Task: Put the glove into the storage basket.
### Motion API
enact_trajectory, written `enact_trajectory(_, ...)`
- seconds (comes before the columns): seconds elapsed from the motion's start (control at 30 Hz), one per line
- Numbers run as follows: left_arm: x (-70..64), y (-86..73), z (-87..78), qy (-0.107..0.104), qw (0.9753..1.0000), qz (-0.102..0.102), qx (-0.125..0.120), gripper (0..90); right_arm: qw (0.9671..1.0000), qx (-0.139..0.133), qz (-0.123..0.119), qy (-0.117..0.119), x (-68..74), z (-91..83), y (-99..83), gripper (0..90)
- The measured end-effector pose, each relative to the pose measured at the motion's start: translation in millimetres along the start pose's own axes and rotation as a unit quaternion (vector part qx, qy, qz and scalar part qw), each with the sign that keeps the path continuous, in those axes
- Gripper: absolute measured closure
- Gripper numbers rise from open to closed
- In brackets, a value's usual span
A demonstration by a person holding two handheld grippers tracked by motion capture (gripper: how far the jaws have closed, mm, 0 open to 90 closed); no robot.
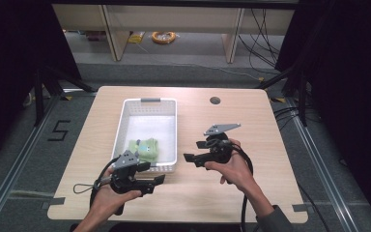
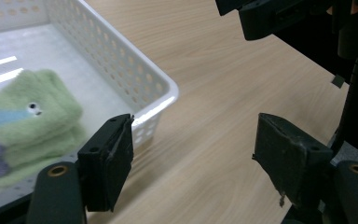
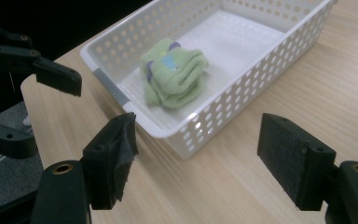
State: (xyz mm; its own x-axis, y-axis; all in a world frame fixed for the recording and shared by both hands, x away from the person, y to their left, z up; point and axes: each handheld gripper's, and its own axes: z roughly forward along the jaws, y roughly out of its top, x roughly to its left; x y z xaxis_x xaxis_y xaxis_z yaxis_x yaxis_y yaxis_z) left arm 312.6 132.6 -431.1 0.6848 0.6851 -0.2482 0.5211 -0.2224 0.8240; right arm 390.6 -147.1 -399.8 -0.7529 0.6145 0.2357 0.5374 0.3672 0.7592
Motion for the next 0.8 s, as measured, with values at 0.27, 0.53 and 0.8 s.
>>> enact_trajectory(0.27,-2.9,-26.5,13.4,-0.010,0.9998,0.003,0.016,23.0,1.0000,0.001,0.007,-0.002,-0.2,-7.6,-29.8,27.4)
enact_trajectory(0.53,-3.8,-42.8,11.7,-0.009,0.9998,0.002,0.018,21.4,0.9998,-0.014,0.012,-0.004,-3.4,-11.7,-52.6,24.1)
enact_trajectory(0.8,-4.0,-55.7,11.5,-0.013,0.9990,0.025,0.036,21.1,0.9998,0.004,0.018,-0.002,-3.6,-14.5,-75.3,24.2)
